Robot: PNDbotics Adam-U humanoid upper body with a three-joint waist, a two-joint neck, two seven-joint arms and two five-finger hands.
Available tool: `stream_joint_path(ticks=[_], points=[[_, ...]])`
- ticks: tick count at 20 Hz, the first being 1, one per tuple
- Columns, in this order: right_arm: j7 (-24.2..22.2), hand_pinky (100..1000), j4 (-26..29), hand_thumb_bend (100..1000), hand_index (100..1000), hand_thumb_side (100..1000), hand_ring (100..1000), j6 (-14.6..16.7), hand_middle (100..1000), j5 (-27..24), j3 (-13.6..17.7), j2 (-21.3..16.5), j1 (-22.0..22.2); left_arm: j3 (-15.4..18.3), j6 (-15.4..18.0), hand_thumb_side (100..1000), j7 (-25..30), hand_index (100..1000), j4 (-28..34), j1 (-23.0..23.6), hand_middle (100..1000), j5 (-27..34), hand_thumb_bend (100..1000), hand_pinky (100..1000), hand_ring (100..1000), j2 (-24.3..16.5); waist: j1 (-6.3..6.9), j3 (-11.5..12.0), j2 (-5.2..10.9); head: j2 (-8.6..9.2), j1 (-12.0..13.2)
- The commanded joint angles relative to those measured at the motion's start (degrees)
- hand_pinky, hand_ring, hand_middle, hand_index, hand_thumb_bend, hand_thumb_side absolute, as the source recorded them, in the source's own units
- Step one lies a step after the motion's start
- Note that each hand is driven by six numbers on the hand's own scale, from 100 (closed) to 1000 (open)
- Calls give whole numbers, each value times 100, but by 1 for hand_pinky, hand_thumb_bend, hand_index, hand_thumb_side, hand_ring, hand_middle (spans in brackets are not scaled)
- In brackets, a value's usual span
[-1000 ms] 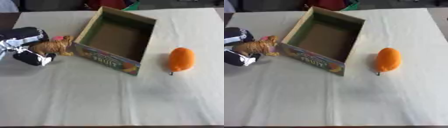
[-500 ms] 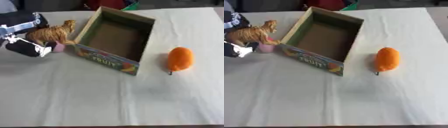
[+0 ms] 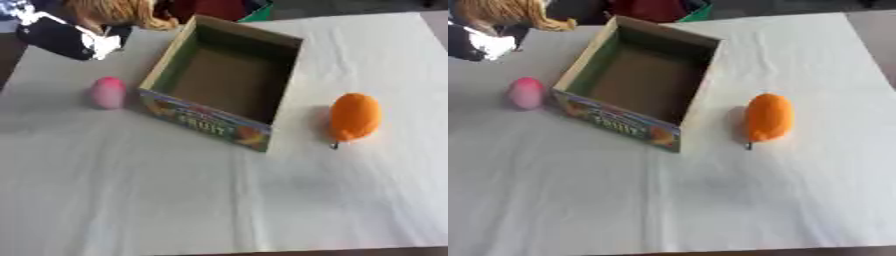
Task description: Pick up objects on the table and place them in the box.
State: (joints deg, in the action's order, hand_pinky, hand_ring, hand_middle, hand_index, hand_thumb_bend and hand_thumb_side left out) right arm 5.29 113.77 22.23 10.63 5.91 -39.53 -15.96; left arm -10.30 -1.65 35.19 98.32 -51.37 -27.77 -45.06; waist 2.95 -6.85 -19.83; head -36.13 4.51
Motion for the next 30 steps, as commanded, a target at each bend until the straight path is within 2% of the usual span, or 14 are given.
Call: stream_joint_path(ticks=[1,6,12,13,14,19,26,30], points=[[-18,747,82,100,826,819,1000,27,644,-74,19,-151,-111,-69,65,327,-235,313,-233,-307,262,-207,100,348,391,104,-9,-51,83,109,57],[-58,747,82,100,825,815,1000,54,643,-137,-28,-96,-288,-272,209,325,-606,313,-832,-728,263,-542,100,354,395,551,11,-301,-2,226,178],[-76,746,82,100,825,811,1000,87,642,-240,-55,-43,-470,-422,541,324,-1052,313,-1598,-994,265,-963,100,358,399,988,42,-575,-72,299,308],[-75,746,82,100,824,809,1000,84,641,-252,-53,-34,-482,-443,588,300,-1113,314,-1683,-1023,266,-1044,100,357,400,1043,43,-593,-79,310,318],[-71,746,82,100,824,813,1000,74,640,-263,-49,-24,-490,-471,628,322,-1168,315,-1763,-1053,267,-1151,100,354,402,1104,42,-606,-86,319,329],[-52,743,82,100,814,810,1000,-12,633,-349,-69,40,-572,-598,745,312,-1440,319,-2107,-1115,271,-1791,100,347,407,1418,34,-628,-107,341,372],[-42,743,82,100,813,817,1000,-68,632,-428,-84,78,-625,-769,745,306,-1665,333,-2409,-975,284,-2317,100,343,418,1741,31,-626,-147,374,379],[-45,743,82,100,812,818,1000,-73,630,-440,-86,104,-634,-835,734,292,-1670,370,-2531,-945,309,-2502,100,352,437,1816,25,-631,-167,371,385]])
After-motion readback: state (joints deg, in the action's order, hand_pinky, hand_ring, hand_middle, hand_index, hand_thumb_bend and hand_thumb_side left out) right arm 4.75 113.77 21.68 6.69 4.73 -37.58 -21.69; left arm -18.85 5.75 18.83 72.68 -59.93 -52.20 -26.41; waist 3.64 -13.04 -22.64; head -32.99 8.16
